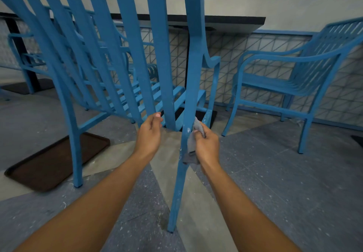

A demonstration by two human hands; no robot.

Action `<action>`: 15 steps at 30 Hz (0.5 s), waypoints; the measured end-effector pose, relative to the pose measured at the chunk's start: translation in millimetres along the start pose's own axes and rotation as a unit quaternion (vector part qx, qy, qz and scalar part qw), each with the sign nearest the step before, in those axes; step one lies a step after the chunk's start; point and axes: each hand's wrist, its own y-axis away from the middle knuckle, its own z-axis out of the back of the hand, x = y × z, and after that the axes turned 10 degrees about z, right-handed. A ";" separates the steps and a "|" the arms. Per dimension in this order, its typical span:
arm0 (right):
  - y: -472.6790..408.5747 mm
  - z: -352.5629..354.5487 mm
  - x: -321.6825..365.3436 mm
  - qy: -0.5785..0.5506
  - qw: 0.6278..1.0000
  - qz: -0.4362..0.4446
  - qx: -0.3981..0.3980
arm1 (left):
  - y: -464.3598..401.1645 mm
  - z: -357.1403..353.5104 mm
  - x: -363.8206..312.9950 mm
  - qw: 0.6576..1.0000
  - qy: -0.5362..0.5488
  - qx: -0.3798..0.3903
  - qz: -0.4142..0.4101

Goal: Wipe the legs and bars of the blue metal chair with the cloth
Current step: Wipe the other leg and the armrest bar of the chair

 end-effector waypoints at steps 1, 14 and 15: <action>3.2 -2.2 -0.6 -0.003 1.000 0.001 0.003 | 0.8 1.2 1.1 1.000 -0.006 -0.003 -0.002; 34.3 -6.0 -29.3 0.061 0.998 0.007 0.007 | 6.9 -2.6 8.1 1.000 -0.019 0.001 0.003; 36.4 -5.4 -30.8 0.070 0.997 0.010 0.010 | 7.7 -2.9 8.4 1.000 -0.021 0.003 0.002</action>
